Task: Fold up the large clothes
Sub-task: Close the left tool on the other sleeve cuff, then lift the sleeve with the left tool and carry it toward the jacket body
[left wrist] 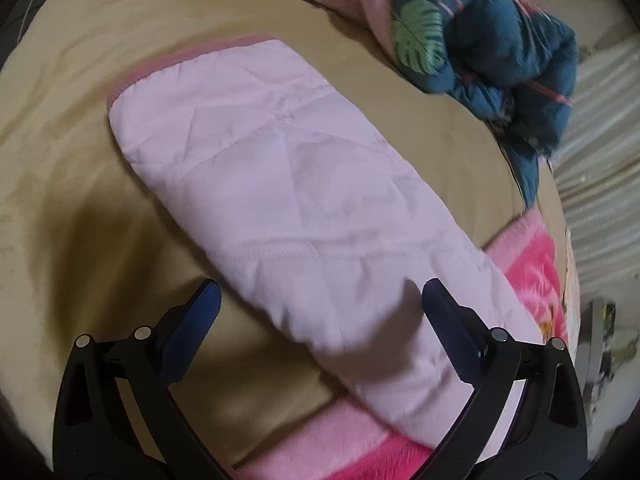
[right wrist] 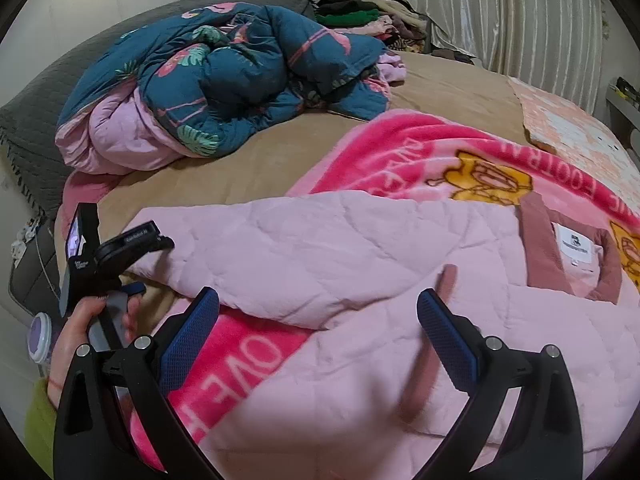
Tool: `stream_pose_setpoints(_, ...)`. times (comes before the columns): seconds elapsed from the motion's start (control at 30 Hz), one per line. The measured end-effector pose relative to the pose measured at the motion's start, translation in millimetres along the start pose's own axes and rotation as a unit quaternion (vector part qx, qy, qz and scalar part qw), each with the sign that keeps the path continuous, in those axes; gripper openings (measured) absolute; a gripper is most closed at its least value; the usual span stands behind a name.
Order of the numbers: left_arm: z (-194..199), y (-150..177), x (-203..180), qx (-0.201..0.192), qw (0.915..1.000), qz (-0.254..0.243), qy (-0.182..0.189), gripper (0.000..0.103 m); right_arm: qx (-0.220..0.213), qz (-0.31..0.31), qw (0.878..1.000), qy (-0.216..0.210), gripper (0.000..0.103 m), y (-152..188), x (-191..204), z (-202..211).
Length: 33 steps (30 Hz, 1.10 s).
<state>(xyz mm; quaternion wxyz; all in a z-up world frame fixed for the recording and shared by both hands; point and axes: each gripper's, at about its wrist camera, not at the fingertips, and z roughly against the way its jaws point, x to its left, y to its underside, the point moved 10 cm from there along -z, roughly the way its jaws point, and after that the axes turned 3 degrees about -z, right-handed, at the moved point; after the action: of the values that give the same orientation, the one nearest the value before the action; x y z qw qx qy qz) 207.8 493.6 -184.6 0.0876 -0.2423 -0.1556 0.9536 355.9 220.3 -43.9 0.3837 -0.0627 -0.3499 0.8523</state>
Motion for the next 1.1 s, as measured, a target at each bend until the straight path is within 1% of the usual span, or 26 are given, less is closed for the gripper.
stream_pose_setpoints(0.13,-10.7,-2.5,5.6,-0.016,0.9998,0.011,-0.004,0.094,-0.002,-0.009,1.000,0.014,0.099,6.9,-22.9,10.1)
stream_pose_setpoints(0.2,-11.5,-5.9,1.3,-0.025,0.9997,0.001,-0.004,0.094,-0.006,-0.018,1.000,0.024,0.099,11.6,-37.2,17.8)
stream_pose_setpoints(0.27,-12.1,-5.5,-4.7,-0.023,0.9996,-0.011,0.008,0.093,-0.011,-0.028,0.999,0.030,0.099,16.3,-50.5,26.2)
stream_pose_setpoints(0.3,-11.9,-5.1,-6.9,-0.023,0.9995,-0.014,0.014,0.082,-0.015,-0.034,0.999,0.033,0.099,19.0,-58.6,31.6)
stream_pose_setpoints(0.33,-12.4,-6.0,-9.5,-0.022,0.9994,-0.017,0.019,0.060,-0.017,-0.038,0.998,0.036,0.099,21.2,-65.7,36.1)
stream_pose_setpoints(0.37,-12.1,-6.7,-10.8,-0.022,0.9993,-0.019,0.022,0.049,-0.019,-0.041,0.998,0.039,0.099,23.5,-71.1,39.9)
stream_pose_setpoints(0.4,-9.6,-7.5,-13.3,-0.024,0.9989,-0.017,0.036,0.030,-0.021,-0.044,0.998,0.043,0.099,25.7,-77.9,44.4)
stream_pose_setpoints(0.43,-6.1,-8.4,-16.5,-0.025,0.9984,-0.016,0.047,0.021,-0.025,-0.048,0.997,0.049,0.099,29.1,-87.0,51.2)
stream_pose_setpoints(0.5,4.6,-13.0,-24.4,-0.038,0.9973,-0.023,0.058,0.012,-0.032,-0.054,0.996,0.061,0.099,33.9,-102.9,62.9)
stream_pose_setpoints(0.53,13.9,-16.2,-31.1,-0.048,0.9961,-0.028,0.068,0.010,-0.034,-0.057,0.996,0.065,0.099,35.5,-108.6,67.0)
stream_pose_setpoints(0.63,42.6,-23.3,-50.9,-0.075,0.9919,-0.047,0.091,0.009,-0.043,-0.073,0.994,0.074,0.099,42.4,-130.1,84.4)
stream_pose_setpoints(0.77,82.3,-25.2,-77.1,-0.106,0.9838,-0.067,0.128,0.008,-0.055,-0.091,0.991,0.084,0.099,50.2,-148.4,103.9)
stream_pose_setpoints(0.87,103.7,-23.0,-93.6,-0.121,0.9783,-0.082,0.147,0.008,-0.060,-0.096,0.989,0.095,0.099,56.7,-159.2,116.4)
stream_pose_setpoints(0.97,127.5,-17.8,-113.5,-0.137,0.9710,-0.102,0.168,0.007,-0.064,-0.100,0.988,0.103,0.099,63.6,-167.9,126.6)
stream_pose_setpoints(1.1,149.0,-6.8,-134.9,-0.149,0.9629,-0.123,0.188,0.007,-0.069,-0.107,0.986,0.109,0.099,73.6,-176.4,137.7)
